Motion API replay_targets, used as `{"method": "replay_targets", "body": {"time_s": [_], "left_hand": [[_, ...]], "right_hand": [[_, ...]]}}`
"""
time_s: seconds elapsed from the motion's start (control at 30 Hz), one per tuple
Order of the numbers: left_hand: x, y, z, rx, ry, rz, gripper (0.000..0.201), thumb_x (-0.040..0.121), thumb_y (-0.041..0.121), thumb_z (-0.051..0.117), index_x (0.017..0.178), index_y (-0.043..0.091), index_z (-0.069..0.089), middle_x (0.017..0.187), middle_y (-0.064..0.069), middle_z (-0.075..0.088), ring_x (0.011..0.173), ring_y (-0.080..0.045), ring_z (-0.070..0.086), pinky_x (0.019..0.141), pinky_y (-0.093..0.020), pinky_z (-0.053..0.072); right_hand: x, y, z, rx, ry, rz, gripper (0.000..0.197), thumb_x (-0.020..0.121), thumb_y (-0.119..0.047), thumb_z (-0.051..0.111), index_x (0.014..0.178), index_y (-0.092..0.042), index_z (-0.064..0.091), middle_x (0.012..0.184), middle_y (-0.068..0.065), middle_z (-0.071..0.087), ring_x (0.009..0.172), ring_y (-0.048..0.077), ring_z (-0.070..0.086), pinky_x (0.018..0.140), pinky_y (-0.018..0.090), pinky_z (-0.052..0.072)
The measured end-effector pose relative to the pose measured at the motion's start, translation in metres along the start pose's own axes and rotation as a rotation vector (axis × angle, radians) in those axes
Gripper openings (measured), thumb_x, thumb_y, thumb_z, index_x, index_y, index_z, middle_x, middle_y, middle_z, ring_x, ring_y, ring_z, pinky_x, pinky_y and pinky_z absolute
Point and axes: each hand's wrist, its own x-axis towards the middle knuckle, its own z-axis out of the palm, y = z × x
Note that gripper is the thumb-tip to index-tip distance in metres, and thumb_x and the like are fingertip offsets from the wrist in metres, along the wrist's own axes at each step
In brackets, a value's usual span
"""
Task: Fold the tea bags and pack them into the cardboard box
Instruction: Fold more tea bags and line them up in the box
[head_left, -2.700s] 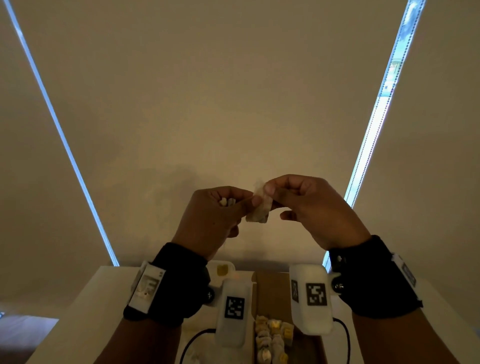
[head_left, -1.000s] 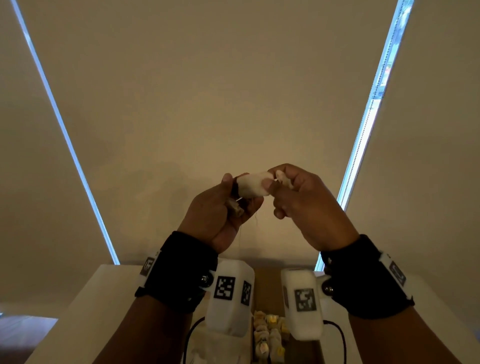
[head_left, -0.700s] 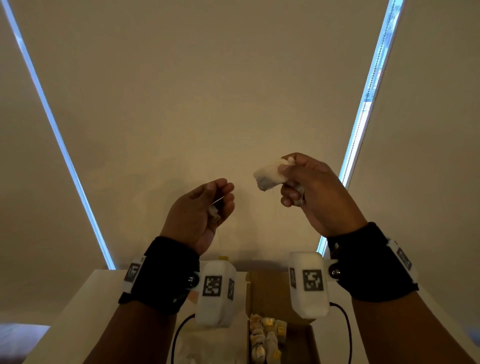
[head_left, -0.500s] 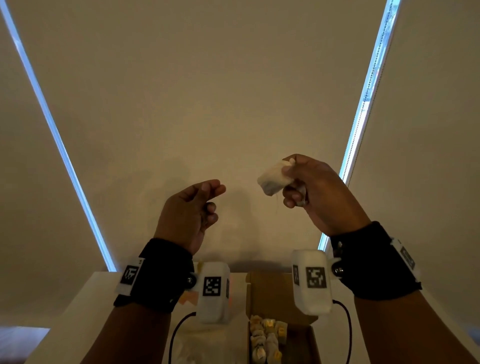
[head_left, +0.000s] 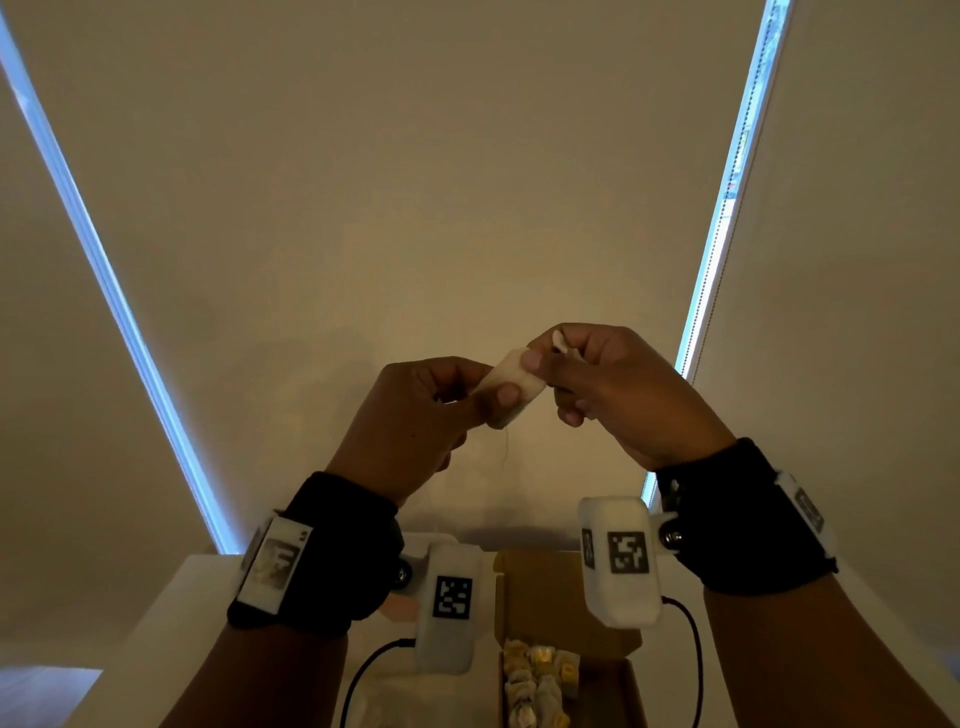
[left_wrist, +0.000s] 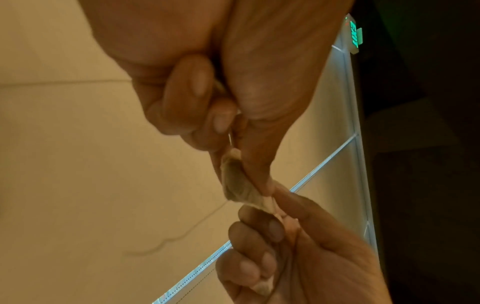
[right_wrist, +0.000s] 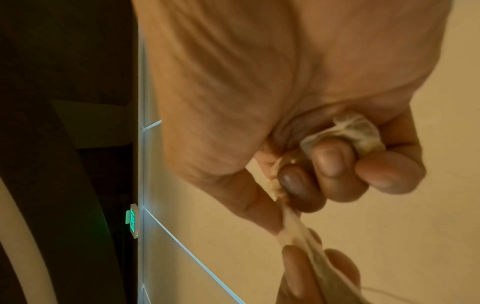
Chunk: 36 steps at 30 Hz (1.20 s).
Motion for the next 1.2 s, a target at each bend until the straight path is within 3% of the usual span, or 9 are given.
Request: {"method": "replay_targets", "body": {"time_s": [0.23,0.33,0.43,0.53,0.67,0.77,0.83,1.0,1.2], "left_hand": [[0.003,-0.001,0.005,-0.072,-0.001,-0.041,0.023,0.090,0.032,0.073,0.096,0.010,0.078,0.052,0.006,0.039,0.045,-0.010,0.029,0.041,-0.021,0.026],[0.004,-0.004,0.007,-0.165,0.026,-0.069,0.023,0.090,0.033,0.072,0.094,0.011,0.079,0.056,-0.001,0.038,0.047,-0.012,0.026,0.042,-0.022,0.024],[0.004,-0.003,0.009,-0.229,-0.026,-0.103,0.029,0.087,0.036,0.071,0.102,0.012,0.078,0.070,-0.013,0.063,0.050,-0.013,0.028,0.044,-0.022,0.023],[0.005,0.000,0.011,-0.222,-0.027,-0.147,0.038,0.085,0.036,0.071,0.117,0.016,0.070,0.083,-0.003,0.076,0.049,-0.010,0.034,0.045,-0.022,0.026],[0.008,-0.003,0.009,0.236,0.249,0.129,0.027,0.087,0.041,0.075,0.109,0.030,0.066,0.092,0.016,0.070,0.073,-0.003,0.061,0.062,-0.015,0.045],[0.007,0.002,0.012,0.344,0.242,0.258,0.033,0.079,0.049,0.080,0.104,0.032,0.067,0.097,0.019,0.069,0.073,-0.013,0.063,0.066,-0.019,0.051],[0.007,0.004,0.015,0.356,0.183,0.239,0.041,0.071,0.054,0.083,0.103,0.034,0.068,0.097,0.021,0.071,0.070,-0.011,0.065,0.062,-0.017,0.049],[0.009,-0.003,0.015,0.348,0.173,0.240,0.021,0.082,0.038,0.081,0.100,0.030,0.073,0.090,0.020,0.074,0.075,-0.006,0.067,0.063,-0.018,0.049],[0.004,0.005,0.007,-0.090,0.107,-0.006,0.014,0.094,0.015,0.068,0.102,0.018,0.079,0.056,0.004,0.051,0.046,-0.010,0.033,0.042,-0.022,0.030]], "right_hand": [[0.008,0.006,0.003,0.013,0.170,-0.042,0.016,0.097,-0.029,0.063,0.089,-0.021,0.075,0.075,0.023,0.059,0.058,0.021,0.047,0.062,0.039,0.043],[0.009,0.007,0.003,0.018,0.091,0.001,0.026,0.097,-0.043,0.061,0.094,-0.021,0.074,0.068,0.005,0.053,0.059,0.017,0.047,0.064,0.040,0.043],[0.012,0.007,0.003,0.043,0.056,0.019,0.022,0.099,-0.030,0.060,0.097,-0.010,0.070,0.061,-0.002,0.052,0.055,0.013,0.047,0.067,0.040,0.043],[0.012,0.004,0.003,0.134,0.064,0.038,0.012,0.099,-0.015,0.059,0.101,-0.008,0.068,0.066,-0.001,0.056,0.052,0.009,0.046,0.064,0.039,0.043],[0.012,-0.005,0.002,0.112,0.099,0.021,0.017,0.098,-0.012,0.058,0.106,-0.021,0.070,0.085,0.003,0.062,0.052,0.008,0.047,0.062,0.034,0.046],[0.011,-0.009,0.004,0.051,0.104,-0.008,0.020,0.098,-0.014,0.056,0.104,-0.027,0.070,0.086,0.002,0.068,0.059,0.019,0.053,0.063,0.033,0.049],[0.010,-0.012,0.006,0.042,0.090,-0.007,0.019,0.099,-0.016,0.056,0.104,-0.028,0.070,0.077,-0.002,0.068,0.060,0.024,0.055,0.065,0.033,0.050],[0.009,-0.020,0.011,0.180,0.036,0.014,0.018,0.102,-0.017,0.055,0.112,-0.016,0.069,0.061,-0.008,0.052,0.050,0.007,0.043,0.058,0.028,0.043],[0.008,-0.021,0.001,0.534,0.097,0.069,0.031,0.102,-0.021,0.049,0.126,-0.002,0.057,0.069,0.001,0.044,0.057,0.014,0.036,0.059,0.030,0.036]]}}
